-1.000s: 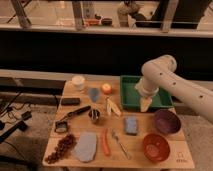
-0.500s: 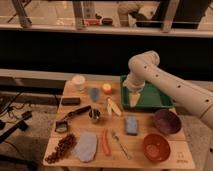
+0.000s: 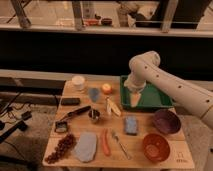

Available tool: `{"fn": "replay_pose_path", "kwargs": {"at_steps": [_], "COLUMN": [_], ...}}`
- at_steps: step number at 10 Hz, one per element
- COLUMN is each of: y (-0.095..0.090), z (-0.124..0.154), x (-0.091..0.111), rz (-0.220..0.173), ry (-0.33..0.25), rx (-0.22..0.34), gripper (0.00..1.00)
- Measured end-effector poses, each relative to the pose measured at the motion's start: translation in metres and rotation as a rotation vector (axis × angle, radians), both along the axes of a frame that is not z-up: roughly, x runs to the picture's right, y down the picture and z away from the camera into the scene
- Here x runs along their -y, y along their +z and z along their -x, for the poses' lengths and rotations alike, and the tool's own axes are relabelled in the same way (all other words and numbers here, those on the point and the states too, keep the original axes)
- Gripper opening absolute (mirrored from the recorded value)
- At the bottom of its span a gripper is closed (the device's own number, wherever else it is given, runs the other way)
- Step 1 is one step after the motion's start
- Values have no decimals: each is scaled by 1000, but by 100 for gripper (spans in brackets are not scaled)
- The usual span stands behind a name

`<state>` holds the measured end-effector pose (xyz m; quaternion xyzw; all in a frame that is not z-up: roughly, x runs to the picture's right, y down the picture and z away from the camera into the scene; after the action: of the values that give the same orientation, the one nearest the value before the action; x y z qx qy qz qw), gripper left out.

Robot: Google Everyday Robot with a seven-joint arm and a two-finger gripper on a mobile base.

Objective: Place apple in red bowl

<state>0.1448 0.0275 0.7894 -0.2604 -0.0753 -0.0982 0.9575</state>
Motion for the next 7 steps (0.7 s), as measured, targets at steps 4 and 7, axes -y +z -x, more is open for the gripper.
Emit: {"fn": "replay_pose_path", "kwargs": {"at_steps": [4,7], "y": [26,40], "z": [27,43], "x": [30,45], "rz": [-59,-84], "ry": [-41,-68], "rx": [4,22], "gripper": [80,80]}}
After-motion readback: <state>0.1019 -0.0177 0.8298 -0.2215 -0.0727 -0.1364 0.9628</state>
